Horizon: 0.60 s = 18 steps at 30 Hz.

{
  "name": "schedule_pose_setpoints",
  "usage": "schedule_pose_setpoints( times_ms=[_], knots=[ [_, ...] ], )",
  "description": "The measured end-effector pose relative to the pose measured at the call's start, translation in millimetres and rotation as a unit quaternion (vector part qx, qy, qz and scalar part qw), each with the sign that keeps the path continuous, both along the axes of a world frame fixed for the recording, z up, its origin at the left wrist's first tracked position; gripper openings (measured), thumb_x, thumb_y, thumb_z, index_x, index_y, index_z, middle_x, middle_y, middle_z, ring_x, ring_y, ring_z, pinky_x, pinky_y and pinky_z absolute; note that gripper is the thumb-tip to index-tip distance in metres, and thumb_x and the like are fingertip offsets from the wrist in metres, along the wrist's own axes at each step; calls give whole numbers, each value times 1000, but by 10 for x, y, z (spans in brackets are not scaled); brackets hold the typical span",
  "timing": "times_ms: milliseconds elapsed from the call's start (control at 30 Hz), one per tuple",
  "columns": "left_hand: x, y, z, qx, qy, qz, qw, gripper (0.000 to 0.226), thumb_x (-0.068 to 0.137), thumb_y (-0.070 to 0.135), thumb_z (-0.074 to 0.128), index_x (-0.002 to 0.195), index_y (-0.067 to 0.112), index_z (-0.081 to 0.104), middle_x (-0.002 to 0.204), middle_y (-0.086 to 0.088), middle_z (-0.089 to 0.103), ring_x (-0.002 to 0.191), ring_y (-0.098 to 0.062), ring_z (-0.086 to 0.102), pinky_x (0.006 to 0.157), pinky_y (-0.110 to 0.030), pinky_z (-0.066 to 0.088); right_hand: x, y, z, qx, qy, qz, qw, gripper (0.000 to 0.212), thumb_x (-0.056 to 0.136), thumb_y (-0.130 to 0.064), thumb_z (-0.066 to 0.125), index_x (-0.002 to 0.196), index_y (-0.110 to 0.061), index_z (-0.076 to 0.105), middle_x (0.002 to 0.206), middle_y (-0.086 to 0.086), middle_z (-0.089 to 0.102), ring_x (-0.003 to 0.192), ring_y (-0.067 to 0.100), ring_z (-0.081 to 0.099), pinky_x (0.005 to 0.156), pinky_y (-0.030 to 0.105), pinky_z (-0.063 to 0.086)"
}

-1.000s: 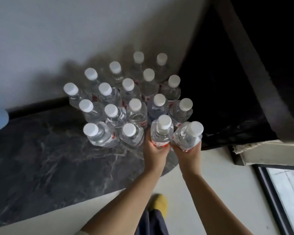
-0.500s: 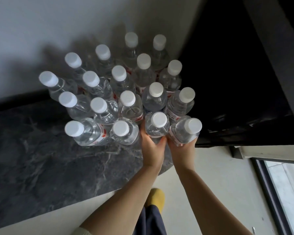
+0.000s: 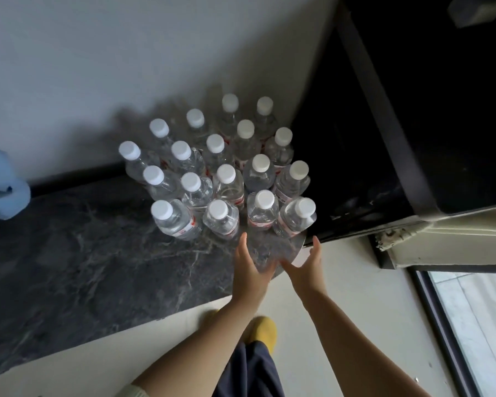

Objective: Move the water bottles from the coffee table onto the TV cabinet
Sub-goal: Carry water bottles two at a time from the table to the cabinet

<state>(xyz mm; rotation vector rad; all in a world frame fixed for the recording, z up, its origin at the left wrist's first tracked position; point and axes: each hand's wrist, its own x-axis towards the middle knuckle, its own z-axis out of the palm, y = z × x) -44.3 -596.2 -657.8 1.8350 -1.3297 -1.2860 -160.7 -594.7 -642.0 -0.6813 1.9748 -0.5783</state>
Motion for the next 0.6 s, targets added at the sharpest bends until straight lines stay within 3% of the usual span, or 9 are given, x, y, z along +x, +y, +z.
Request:
schedule_pose_setpoints(
  times_ms=[133,333,467,600],
  knots=[
    [242,62,413,0,-54,-82,995,73,83,19,73,145,10,35,133,-12,52,123,-21,50,92,-19,36,-70,139,393,14,41,53,998,85,83,-20,74,150,-10,22,149,17,33,137,30,34,109,34,30],
    [534,-11,1127,-22,-149,-202,968,67,83,25,71,141,12,42,137,-11,51,128,-26,46,106,-39,38,-87,90,1102,5,90,156,984,61,83,-17,69,138,-7,44,136,16,47,125,31,46,101,33,37],
    [616,-95,1714,-4,-256,-332,908,61,88,37,64,139,12,41,137,-11,48,125,-28,47,100,-39,42,-27,4,1483,7,155,308,939,58,79,-23,65,134,-10,51,128,18,54,118,37,51,98,40,45],
    [683,-220,2138,-21,-287,-323,901,52,87,38,63,130,12,47,130,-12,54,117,-31,52,93,-42,47,65,-51,1860,21,229,403,886,54,84,-28,63,135,-17,47,133,14,48,123,34,46,101,45,43]
  ],
)
